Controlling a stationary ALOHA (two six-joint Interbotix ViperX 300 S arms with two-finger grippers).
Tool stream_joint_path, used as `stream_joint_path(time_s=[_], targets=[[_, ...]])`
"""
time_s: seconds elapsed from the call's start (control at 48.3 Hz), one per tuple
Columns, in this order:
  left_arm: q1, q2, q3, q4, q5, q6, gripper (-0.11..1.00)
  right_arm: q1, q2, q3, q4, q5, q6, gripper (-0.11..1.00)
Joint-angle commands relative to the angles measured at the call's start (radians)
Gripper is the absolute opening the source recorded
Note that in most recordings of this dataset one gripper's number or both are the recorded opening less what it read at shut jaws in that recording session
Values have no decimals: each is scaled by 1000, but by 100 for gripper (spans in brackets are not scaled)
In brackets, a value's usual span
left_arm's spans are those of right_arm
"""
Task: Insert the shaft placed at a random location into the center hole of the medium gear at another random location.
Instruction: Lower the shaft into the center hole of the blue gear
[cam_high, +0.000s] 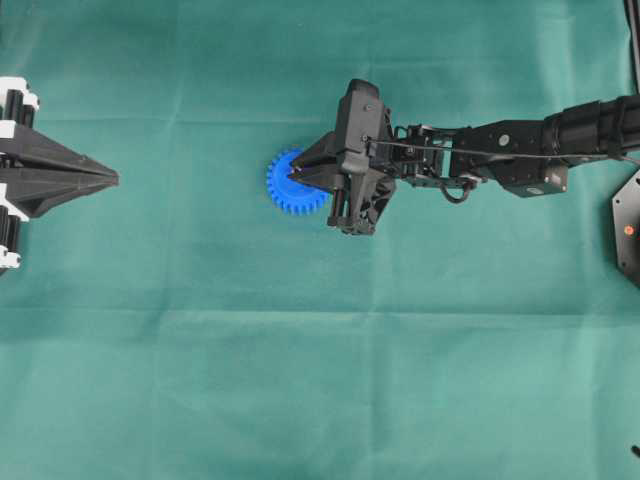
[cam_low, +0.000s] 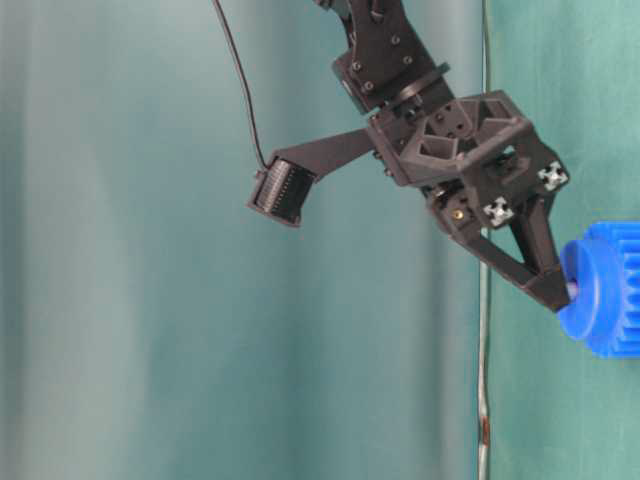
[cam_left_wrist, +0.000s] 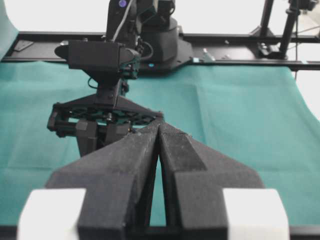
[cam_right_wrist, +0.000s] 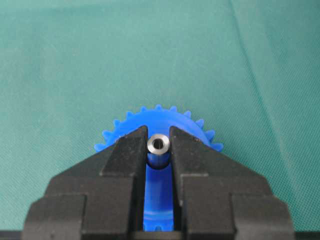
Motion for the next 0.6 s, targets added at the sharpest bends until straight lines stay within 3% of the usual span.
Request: stream_joint_path(time_s=[0.0, 0.58], targets=[[-2, 6, -25, 2, -3, -2, 0, -3, -15, -25, 3, -14, -6, 13], [-2, 9, -25, 3, -5, 0, 0, -3, -9, -20, 3, -9, -6, 13]])
